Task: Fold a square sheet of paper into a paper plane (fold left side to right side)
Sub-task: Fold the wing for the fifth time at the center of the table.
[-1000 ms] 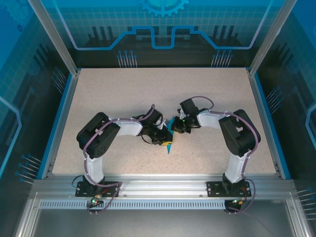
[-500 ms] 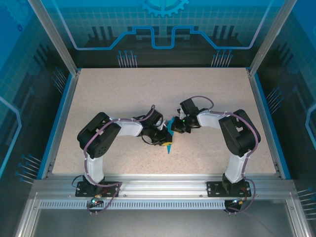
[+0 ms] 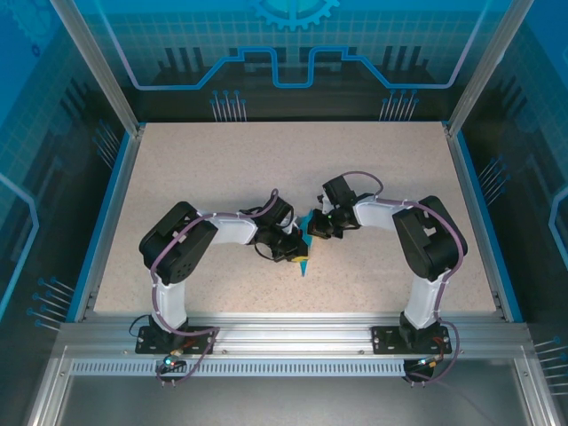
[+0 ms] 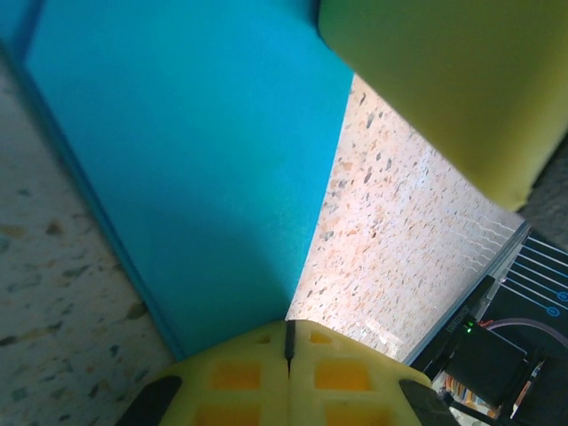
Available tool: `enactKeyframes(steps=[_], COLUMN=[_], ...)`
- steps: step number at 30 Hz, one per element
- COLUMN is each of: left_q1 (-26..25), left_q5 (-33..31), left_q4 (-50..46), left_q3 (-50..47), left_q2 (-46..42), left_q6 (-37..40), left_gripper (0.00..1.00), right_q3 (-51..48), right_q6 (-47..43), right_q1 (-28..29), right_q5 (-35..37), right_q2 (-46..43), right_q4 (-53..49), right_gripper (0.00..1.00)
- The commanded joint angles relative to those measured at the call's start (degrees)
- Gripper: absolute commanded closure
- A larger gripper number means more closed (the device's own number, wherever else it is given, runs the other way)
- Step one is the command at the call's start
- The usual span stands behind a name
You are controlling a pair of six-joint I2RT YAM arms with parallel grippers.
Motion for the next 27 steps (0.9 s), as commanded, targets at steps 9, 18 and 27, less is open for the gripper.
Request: enactKeyframes(steps=[9, 18, 27], left_q1=[-0.4, -0.47, -0.64], left_q5=[-4.39, -4.21, -4.06], left_q4=[-9.0, -8.91, -8.75], left_q3=[-1.59, -1.64, -1.77], left_q2=[3.67, 3.81, 3.81], left_q6=[-0.65, -0.59, -0.74], left_gripper=[1.0, 1.0, 1.0], right_q3=[2.04, 4.19, 7.75], right_q6=[-2.38, -3.62, -4.87], right_q1=[-1.67, -3.7, -5.77], right_q5=[2.12, 1.76, 1.25], right_q2=[2.38, 3.03, 5.11], right_q4=[-0.99, -0.38, -0.7], right_gripper=[0.94, 0.94, 0.94])
